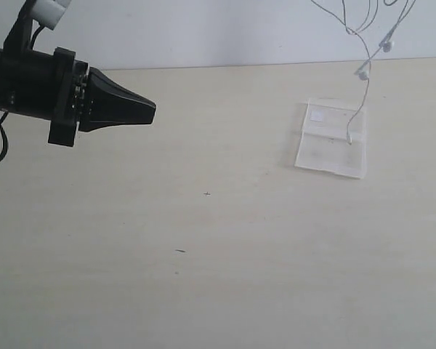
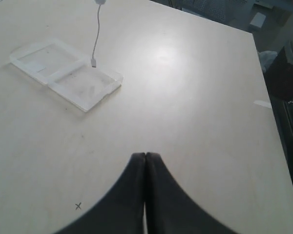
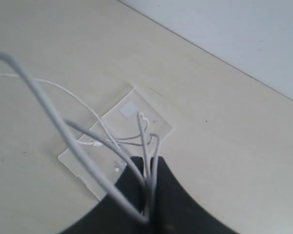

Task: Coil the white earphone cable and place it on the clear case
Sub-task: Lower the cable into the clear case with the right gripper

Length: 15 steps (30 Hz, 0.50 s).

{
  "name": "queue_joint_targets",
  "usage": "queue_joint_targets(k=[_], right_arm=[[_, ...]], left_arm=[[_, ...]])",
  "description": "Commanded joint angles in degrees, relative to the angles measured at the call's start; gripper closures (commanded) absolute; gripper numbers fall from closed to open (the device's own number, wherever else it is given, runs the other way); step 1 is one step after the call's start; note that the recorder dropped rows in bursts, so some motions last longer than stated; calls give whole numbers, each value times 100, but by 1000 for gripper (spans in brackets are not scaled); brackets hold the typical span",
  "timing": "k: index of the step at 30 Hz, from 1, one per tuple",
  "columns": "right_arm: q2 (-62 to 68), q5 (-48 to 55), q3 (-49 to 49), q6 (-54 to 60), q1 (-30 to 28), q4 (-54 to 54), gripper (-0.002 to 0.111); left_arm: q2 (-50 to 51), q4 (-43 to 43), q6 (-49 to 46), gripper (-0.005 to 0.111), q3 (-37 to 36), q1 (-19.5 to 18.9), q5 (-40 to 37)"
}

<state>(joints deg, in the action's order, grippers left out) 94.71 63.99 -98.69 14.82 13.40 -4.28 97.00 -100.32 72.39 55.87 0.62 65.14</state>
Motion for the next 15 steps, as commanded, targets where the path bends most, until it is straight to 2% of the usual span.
queue_joint_targets(k=[1,9,15], right_arm=[[261,-71,-53,-145,-26,-43,108],[810,-219,-53,-450,-26,-29,108],[916,-749,211,-833,-26,-29,108]], left_arm=[[-56,37,-39,107,-99,2,52],[-32,37,-189,107,-214,2,52],[-32,37,-298,107,-251,2,52]])
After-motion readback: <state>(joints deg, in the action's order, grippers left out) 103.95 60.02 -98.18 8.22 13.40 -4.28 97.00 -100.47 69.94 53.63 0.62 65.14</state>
